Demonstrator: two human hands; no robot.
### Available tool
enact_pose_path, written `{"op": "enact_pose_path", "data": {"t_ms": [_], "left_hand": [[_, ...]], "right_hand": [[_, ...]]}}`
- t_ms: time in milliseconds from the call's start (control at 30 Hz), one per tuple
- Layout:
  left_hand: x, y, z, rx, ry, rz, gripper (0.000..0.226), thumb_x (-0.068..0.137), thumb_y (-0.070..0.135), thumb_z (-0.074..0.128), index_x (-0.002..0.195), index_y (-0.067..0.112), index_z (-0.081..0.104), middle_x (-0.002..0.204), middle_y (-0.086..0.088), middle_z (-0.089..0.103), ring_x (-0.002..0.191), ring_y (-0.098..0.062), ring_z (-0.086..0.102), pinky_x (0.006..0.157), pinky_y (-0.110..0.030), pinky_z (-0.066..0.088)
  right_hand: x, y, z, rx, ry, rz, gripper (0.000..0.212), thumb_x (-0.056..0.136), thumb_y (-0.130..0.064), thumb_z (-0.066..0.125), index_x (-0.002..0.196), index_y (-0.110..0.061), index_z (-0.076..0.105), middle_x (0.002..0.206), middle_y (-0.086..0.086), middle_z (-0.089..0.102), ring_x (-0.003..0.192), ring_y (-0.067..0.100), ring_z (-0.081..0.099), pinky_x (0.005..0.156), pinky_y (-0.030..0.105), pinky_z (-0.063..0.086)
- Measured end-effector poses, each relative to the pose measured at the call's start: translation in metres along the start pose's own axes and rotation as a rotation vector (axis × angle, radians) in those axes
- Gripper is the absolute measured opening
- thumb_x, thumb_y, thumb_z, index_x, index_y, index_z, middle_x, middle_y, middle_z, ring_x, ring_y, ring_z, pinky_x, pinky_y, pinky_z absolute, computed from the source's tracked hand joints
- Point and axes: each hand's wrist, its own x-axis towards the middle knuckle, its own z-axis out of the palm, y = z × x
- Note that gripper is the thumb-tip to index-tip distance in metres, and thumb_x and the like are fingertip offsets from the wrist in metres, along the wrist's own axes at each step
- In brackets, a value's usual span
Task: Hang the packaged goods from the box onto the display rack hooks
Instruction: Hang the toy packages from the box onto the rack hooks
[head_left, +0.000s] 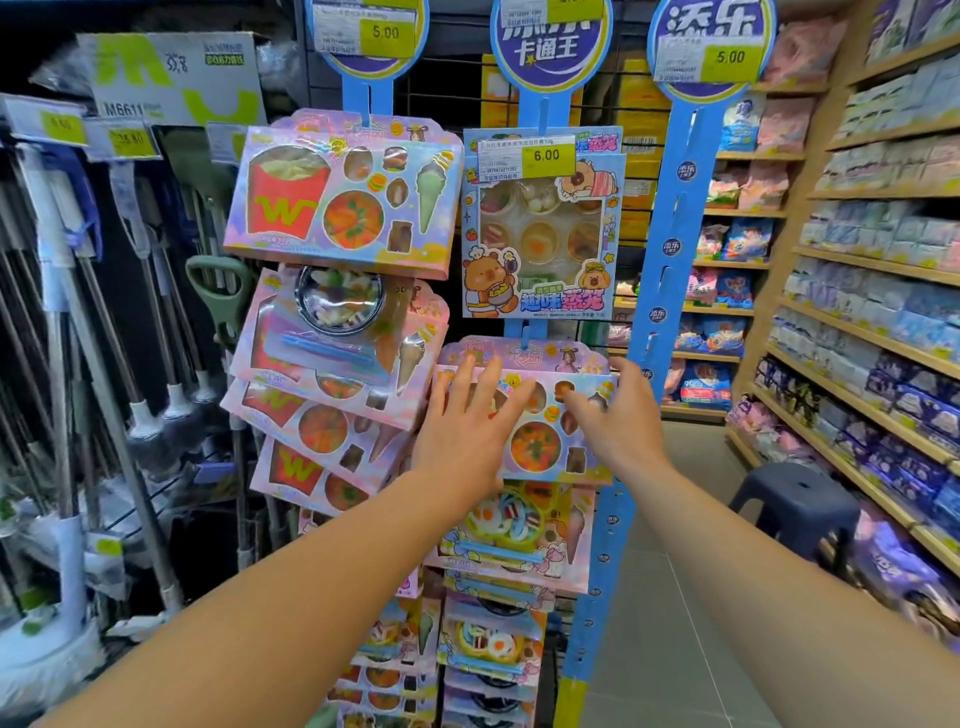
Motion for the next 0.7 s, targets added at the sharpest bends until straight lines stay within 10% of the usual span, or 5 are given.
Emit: {"op": "enact_pose_path", "data": {"t_ms": [467, 700], "left_hand": [[-0.024, 0.001, 0.008, -0.034, -0.007, -0.018, 0.097, 0.088, 0.024, 0.063, 0.154, 0.034, -0.007, 0.162, -0.008, -0.014, 0.148, -0.038, -0.01, 0.12, -0.051, 0.008], [-0.033, 0.001, 0.005, -0.059, -0.096, -0.017, 0.088, 0.088, 0.038, 0.057, 0.154, 0.031, -0.001, 0.162, -0.005, -0.01, 0.148, -0.036, -0.008, 0.12, -0.053, 0.01]], "right_hand": [[-0.02, 0.011, -0.01, -0.21, -0.118, -0.086, 0.078, 0.086, -0.041, 0.071, 0.146, -0.019, 0.027, 0.134, 0.004, 0.041, 0.117, 0.024, 0.05, 0.089, 0.04, 0.049], [-0.039, 0.012, -0.009, -0.682, -0.103, -0.418, 0.077, 0.089, -0.034, 0.066, 0.152, -0.026, 0.022, 0.16, 0.005, 0.015, 0.144, 0.029, 0.019, 0.115, 0.04, 0.027]]}}
